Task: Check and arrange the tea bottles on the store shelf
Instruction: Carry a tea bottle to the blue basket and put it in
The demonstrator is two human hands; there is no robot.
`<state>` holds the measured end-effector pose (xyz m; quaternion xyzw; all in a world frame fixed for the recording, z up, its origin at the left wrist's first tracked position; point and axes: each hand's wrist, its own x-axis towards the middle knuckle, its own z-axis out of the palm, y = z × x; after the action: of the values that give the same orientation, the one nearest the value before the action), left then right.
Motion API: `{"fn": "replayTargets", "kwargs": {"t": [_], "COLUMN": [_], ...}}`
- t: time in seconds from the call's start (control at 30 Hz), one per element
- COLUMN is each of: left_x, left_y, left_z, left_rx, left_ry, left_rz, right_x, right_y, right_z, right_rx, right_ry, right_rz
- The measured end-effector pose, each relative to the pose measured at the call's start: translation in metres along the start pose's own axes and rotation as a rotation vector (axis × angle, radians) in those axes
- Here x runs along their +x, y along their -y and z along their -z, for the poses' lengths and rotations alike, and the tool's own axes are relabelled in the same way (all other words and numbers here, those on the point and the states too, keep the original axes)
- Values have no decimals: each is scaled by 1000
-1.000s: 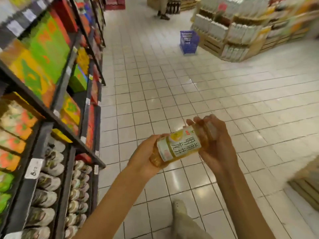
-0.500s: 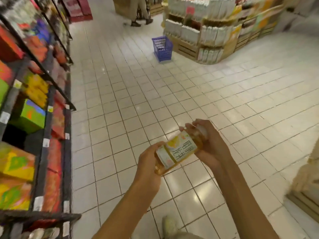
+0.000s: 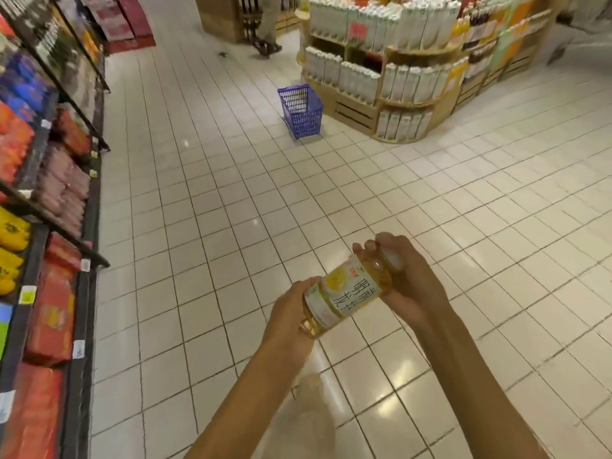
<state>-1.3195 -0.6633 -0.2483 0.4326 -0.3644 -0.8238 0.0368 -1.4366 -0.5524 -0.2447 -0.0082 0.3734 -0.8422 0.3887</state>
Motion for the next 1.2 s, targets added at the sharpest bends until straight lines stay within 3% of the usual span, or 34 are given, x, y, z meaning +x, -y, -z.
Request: {"fn": "replayTargets", "kwargs": {"t": [0.3,0.5,0.77,0.9,1.2], "left_x": [220,399,588,705,931], "left_y": [-179,-277,-458,-546,-749], "left_z": [-124,-211,-296,-322,-390], "left_rx": [100,20,-76,-101,-94], "left_ry": [99,94,69,77,48], "left_rz": [80,134,123,241,268], "right_x": [248,453,732,877,1159], "right_y": [115,188,294,324,391], "right_z": [7,30,-12,-25,-65], "right_rx": [140,220,199,38,-90], "right_ry": [-116,-172,-92,2,58], "right_rz": [83,49,-72,-35,51]}}
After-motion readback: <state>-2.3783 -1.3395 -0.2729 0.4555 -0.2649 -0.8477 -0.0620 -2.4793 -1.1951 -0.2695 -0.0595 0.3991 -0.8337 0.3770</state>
